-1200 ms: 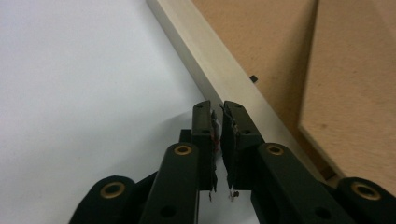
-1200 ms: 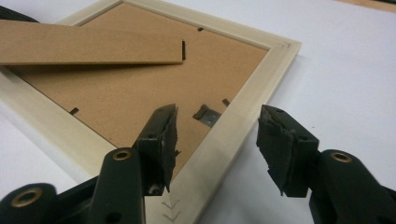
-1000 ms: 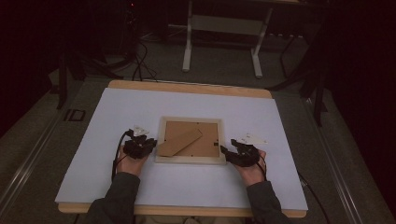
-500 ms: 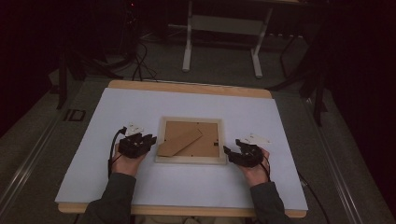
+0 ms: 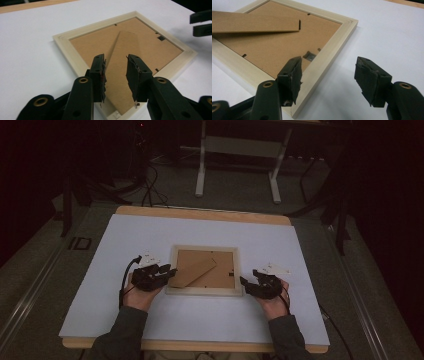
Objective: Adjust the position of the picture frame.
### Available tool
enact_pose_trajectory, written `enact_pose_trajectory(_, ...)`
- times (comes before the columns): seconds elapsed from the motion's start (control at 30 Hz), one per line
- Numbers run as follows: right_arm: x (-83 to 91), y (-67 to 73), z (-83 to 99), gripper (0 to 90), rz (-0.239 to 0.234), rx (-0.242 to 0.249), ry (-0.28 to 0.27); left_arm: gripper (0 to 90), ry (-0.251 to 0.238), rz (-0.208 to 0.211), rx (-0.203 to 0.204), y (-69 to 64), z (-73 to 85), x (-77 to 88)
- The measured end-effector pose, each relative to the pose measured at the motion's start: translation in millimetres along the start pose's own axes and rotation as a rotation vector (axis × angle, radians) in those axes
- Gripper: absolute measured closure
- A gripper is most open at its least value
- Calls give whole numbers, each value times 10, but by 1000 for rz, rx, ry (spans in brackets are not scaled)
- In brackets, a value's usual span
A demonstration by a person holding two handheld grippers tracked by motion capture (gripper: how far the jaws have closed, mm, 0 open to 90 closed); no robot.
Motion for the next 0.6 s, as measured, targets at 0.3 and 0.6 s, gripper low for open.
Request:
enact_pose_trajectory(0.3,34,-58,11,372,8,-18,-2,633,30,25,-19,-84,23,-97)
enact_pose_trajectory(0.6,13,-35,30,370,3,-10,4,618,54,41,-10,-81,62,-151)
Point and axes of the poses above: each handheld gripper's, and its own axes: x roughly backward along the jaws, z roughly out of its underside, y roughly to its left, the point moved 7 cm from there along -x, roughly forward along the jaws
